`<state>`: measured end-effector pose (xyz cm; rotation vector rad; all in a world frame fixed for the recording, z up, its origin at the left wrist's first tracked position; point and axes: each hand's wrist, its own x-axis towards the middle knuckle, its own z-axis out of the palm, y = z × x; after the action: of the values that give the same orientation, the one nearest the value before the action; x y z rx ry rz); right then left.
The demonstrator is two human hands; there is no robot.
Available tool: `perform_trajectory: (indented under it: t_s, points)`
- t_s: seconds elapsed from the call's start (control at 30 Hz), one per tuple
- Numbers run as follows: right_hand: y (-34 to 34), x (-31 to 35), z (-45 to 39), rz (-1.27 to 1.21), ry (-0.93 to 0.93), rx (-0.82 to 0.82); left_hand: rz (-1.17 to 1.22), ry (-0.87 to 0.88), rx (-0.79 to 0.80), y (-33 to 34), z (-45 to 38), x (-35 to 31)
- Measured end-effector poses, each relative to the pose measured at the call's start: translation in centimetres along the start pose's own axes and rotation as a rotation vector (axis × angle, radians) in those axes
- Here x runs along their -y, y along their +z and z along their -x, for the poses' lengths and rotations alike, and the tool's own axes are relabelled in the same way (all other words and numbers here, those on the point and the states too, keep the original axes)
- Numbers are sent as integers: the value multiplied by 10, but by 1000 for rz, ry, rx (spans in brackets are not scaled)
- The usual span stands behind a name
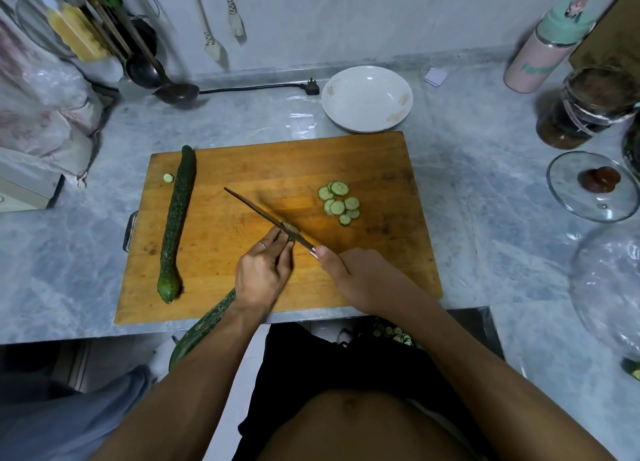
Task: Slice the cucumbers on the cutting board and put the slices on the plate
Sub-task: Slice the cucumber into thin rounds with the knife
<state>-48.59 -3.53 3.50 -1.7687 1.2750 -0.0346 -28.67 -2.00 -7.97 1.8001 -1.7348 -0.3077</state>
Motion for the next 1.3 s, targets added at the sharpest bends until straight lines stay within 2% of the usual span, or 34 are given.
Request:
perform_trajectory:
  t_s: [0.4,0.63,0.87,1.07,1.3]
  points:
    - [-2,4,-22,-1,49,19,-53,36,-42,2,1,-1]
    - [5,5,-41,-92,100,1,-61,49,-41,3,0,0]
    - [6,0,-36,-156,77,20,-32,47,-80,2,3,-4]
    - [-7,0,-18,-92,60,62,-9,20,-34,-2,-1,-2]
    - [-12,0,0,-9,49,55,-31,42,-59,-2,0,-2]
